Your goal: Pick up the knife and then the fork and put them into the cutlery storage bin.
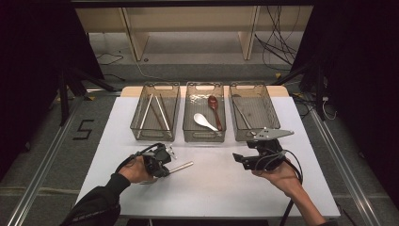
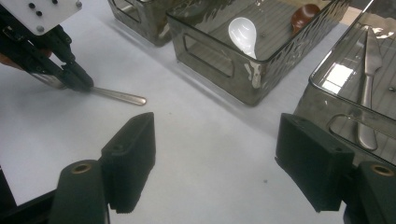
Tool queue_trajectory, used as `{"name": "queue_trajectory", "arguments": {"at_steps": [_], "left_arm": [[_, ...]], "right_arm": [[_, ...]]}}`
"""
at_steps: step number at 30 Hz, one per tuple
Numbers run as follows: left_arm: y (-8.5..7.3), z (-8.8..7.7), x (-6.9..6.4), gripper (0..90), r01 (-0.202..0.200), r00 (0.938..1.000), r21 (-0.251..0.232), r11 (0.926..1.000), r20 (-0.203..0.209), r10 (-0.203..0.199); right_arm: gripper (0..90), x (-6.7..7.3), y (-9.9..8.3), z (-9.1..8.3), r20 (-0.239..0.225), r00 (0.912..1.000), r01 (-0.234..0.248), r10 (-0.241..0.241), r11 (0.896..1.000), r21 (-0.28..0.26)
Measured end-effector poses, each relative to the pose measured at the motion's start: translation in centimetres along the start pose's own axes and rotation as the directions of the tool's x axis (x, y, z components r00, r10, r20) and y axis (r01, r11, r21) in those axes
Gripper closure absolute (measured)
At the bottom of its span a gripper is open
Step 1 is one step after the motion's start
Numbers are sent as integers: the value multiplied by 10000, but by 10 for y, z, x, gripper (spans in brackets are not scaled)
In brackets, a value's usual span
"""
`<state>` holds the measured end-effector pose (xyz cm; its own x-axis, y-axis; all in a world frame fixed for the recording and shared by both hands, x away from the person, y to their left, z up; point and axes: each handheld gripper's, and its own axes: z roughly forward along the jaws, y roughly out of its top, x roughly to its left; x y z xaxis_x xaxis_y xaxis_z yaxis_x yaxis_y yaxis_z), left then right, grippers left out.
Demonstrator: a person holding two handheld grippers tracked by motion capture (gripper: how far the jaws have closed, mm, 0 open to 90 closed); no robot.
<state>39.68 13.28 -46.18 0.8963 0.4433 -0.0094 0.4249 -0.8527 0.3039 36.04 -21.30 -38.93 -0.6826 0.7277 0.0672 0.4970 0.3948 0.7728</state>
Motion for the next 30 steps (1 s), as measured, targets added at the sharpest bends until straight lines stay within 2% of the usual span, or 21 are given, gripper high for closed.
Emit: {"name": "queue_trajectory", "arguments": {"at_steps": [4,5,11,17,20,30], "left_arm": [[1,-7,0,834,175,9997,-340,9993,179,-169],[1,-10,0,834,59,9997,-274,9996,242,-52],[2,-11,-2,835,92,9996,-306,9995,279,-84],[3,-17,-3,835,303,9986,-693,9971,460,-271],[4,-22,-3,835,272,9986,-792,9965,483,-234],[9,-33,-11,835,290,9974,-1243,9918,689,-205]], "right_arm": [[294,1,0,0,-29,10000,48,-48,10000,-10],[295,1,0,0,-47,10000,51,-51,10000,-17],[295,5,0,3,-159,9998,147,-146,9999,43],[294,5,0,3,-180,9997,135,-134,9999,38],[294,6,0,4,-197,9997,165,-165,9999,34],[294,20,3,11,-560,9971,513,-507,9986,91]]}}
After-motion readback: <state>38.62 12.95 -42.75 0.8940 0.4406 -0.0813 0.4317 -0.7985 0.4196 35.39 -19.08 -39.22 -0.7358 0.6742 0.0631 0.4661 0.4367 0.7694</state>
